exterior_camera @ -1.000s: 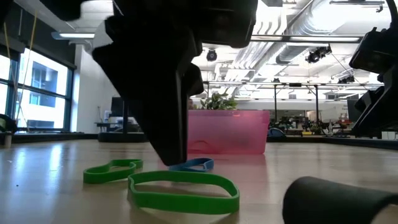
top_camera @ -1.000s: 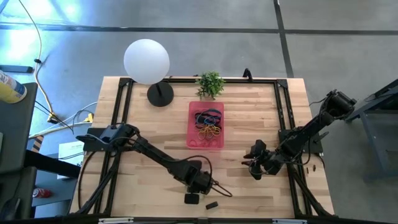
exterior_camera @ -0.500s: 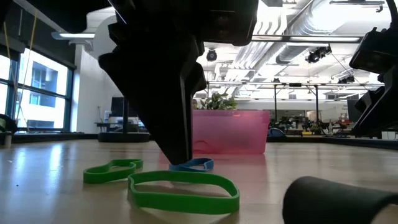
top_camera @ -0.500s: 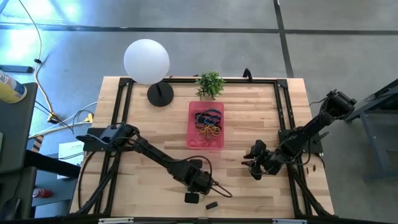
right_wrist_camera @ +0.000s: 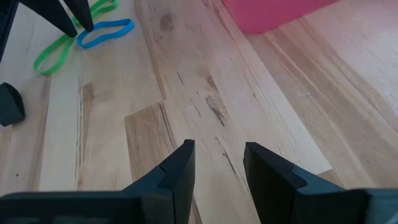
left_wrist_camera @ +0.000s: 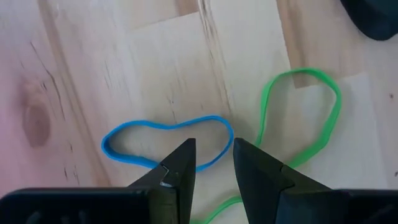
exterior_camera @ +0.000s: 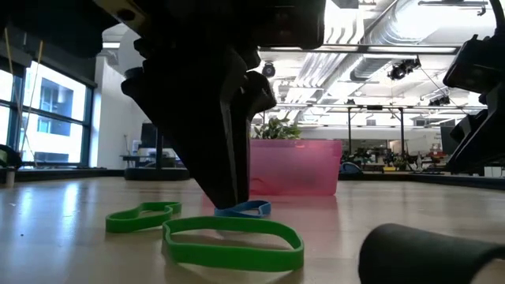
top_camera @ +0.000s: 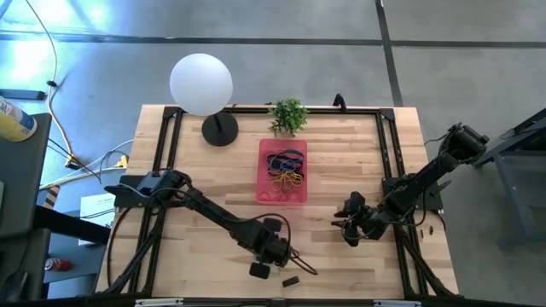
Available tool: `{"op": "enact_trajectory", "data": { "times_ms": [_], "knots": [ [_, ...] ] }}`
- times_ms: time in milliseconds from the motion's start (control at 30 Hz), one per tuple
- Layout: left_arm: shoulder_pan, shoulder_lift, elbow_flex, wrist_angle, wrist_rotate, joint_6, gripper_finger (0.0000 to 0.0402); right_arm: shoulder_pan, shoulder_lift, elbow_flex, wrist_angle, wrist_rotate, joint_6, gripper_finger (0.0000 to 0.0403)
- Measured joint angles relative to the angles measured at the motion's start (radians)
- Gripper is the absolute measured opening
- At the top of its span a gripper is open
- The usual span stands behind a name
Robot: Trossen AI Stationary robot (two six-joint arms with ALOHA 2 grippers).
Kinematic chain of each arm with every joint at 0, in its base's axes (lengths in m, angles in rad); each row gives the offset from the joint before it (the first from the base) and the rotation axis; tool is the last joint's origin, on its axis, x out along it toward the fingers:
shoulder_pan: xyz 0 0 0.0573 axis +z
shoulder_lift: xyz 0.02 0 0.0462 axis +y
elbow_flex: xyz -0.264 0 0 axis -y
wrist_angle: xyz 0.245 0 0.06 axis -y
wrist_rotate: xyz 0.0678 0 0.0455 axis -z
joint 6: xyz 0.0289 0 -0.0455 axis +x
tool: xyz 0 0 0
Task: Pick and place rubber bands into bin
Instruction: Put the blue rubber band into the red bin
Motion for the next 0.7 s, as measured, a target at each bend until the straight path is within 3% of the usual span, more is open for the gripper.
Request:
{"op": "enact_trajectory", "data": {
  "times_ms": [700],
  "knots": [
    [0.0,0.026,0.004,0.03,0.026,0.228,0.0097,0.0,0.0,0.0,0.004,0.0,0.002,0.0129]
  ]
}}
